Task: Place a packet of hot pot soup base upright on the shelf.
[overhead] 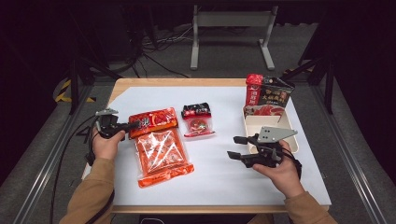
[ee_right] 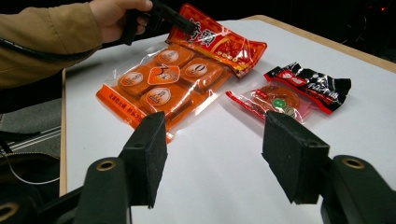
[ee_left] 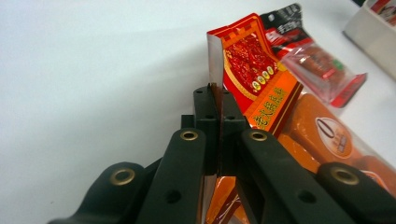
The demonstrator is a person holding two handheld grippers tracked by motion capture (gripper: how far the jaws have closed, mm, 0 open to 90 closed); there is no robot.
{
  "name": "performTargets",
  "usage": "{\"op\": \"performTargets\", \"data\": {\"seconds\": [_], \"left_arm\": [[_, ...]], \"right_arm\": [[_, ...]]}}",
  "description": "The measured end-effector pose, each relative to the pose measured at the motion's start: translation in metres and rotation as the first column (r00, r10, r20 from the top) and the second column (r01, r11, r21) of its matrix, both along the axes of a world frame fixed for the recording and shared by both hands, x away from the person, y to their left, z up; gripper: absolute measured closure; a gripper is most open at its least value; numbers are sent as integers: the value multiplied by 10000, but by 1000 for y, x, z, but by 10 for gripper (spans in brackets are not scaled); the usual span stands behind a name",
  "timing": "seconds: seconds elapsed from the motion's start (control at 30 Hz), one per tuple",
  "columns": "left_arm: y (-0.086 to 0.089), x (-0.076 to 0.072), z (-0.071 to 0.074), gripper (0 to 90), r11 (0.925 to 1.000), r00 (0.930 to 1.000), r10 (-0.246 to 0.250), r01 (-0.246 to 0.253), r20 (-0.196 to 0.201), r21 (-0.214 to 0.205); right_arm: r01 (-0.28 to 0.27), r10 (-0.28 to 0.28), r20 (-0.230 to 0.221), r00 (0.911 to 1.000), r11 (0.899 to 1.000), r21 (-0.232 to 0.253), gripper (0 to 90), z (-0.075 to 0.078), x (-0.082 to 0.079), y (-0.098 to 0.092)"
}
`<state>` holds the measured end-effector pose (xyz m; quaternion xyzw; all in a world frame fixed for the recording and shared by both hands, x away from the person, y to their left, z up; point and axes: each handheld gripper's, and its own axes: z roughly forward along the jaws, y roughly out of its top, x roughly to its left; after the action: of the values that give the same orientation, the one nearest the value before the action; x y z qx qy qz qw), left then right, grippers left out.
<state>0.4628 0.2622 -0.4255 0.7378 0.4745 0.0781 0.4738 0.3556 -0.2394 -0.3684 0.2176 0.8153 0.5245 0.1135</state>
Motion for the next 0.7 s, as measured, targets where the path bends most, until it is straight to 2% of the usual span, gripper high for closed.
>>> {"op": "performTargets", "data": {"seconds": [0.1, 0.13, 0.23, 0.3, 0.4, 0.53, 0.7], "left_arm": [[-1, -6, 11, 900, 9999, 9995, -107, 110, 290, -96], [-1, -6, 13, 900, 9998, 9990, -182, 182, 411, 6], [-4, -9, 21, 900, 9997, 9985, -234, 239, 487, -107], [-5, -11, 27, 900, 9995, 9974, -307, 307, 645, 4], [-7, -14, 35, 900, 9993, 9955, -364, 371, 872, -69], [-10, -19, 45, 900, 9983, 9926, -404, 450, 1144, -380], [-15, -25, 56, 900, 9968, 9875, -597, 667, 1462, -436]], "right_arm": [[9, -9, -21, 10000, 10000, -32, 412, 0, 0, 0], [3, -3, -18, 10000, 10000, -38, 412, 0, 0, 0], [-7, 7, -9, 10000, 10000, -28, 414, 1, 0, 0], [3, -3, -26, 10000, 10000, -21, 416, 1, -1, 0], [-2, 2, -43, 10000, 10000, -9, 422, 2, -1, 0], [6, -6, -85, 10000, 10000, -3, 431, 3, -1, -1], [-14, 14, -145, 9999, 10000, -34, 453, 4, -3, -1]]}}
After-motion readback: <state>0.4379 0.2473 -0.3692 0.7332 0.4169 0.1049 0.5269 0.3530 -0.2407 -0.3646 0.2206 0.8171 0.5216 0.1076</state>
